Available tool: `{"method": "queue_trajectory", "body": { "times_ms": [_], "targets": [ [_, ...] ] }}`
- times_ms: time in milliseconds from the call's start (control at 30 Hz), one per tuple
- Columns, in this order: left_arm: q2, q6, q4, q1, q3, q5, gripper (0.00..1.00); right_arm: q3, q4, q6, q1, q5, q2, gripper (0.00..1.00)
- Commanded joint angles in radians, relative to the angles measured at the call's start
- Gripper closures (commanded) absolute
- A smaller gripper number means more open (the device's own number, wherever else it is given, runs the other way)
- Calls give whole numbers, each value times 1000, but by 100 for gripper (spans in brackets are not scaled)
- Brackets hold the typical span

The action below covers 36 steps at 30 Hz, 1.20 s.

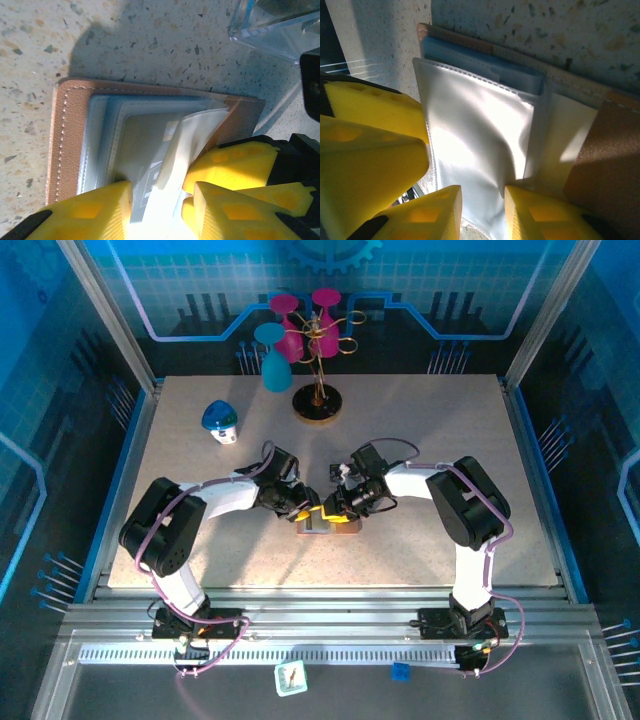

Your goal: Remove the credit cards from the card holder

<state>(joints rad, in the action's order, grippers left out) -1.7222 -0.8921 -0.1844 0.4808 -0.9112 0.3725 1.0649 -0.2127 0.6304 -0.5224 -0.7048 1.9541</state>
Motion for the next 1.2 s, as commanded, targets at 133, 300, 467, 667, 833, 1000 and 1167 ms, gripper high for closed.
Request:
{"method": "queue_trajectory", "body": {
  "times_ms": [133,300,467,667,833,1000,1167],
  "targets": [
    [-21,-40,67,4,29,49,73,-46,44,41,18,-28,-25,71],
    [-12,-44,66,4,26,57,74,-55,44,60,23,-38,-97,71],
    [0,-35,51,5,3,67,70,-59,-15,56,40,-7,-186,71],
    [-19,-20,35,30,-61,92,65,-60,-85,39,69,32,-282,71],
    [-68,-14,22,62,-120,108,60,-55,-131,23,94,61,-335,71],
    [-111,-12,31,87,-161,118,61,-65,-141,21,113,67,-363,71],
    [-152,-6,17,100,-200,127,74,-80,-146,17,125,69,-383,71]
  ]
}}
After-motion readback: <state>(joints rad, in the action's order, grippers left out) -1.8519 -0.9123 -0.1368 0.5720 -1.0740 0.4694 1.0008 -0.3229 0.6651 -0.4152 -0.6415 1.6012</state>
